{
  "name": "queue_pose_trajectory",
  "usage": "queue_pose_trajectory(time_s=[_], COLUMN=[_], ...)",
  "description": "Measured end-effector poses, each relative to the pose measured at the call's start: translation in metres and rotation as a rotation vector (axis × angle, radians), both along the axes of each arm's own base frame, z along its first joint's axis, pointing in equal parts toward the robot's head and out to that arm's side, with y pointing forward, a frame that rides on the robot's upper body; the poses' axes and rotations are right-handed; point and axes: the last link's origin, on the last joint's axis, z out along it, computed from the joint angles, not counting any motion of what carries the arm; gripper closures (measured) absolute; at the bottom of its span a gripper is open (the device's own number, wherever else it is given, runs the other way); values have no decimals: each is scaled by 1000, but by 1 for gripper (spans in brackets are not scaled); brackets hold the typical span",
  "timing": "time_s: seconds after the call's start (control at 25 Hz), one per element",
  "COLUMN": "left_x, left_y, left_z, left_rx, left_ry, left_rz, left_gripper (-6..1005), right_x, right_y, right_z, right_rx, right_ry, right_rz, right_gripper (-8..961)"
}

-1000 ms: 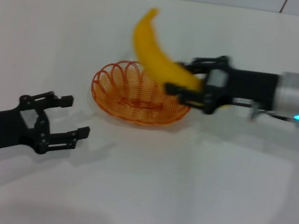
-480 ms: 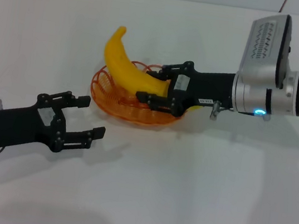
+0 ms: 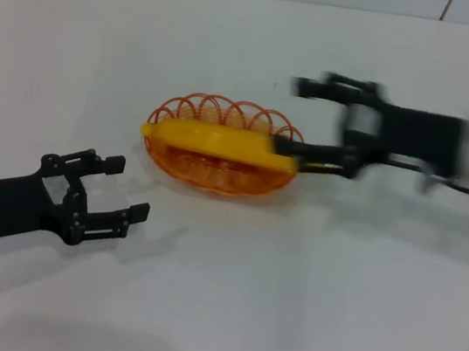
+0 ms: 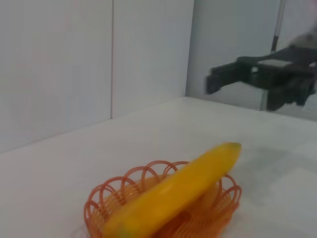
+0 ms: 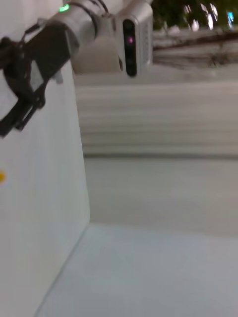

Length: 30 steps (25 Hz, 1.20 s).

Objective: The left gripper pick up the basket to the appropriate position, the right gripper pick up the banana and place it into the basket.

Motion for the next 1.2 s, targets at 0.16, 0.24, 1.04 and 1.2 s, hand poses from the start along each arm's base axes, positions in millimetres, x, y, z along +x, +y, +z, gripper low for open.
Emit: queue_pose_trajectory(time_s=[0.16, 0.24, 1.04, 1.2], left_x=[-3, -5, -16, -14], left_y=[-2, -2, -1, 0], left_z=[2, 4, 15, 15], left_rx=[15, 26, 129, 133], left_ry=[-2, -4, 4, 6], left_rz=[8, 17, 27, 17], left_gripper=[173, 173, 173, 173], right_x=[47, 66, 96, 96], right_y=[-25, -35, -66, -67], right_z=[34, 41, 18, 17], right_rx=[66, 100, 168, 163], right_ry=[5, -8, -65, -64], right_rz=[-95, -127, -100, -104], right_gripper=[119, 74, 60, 61])
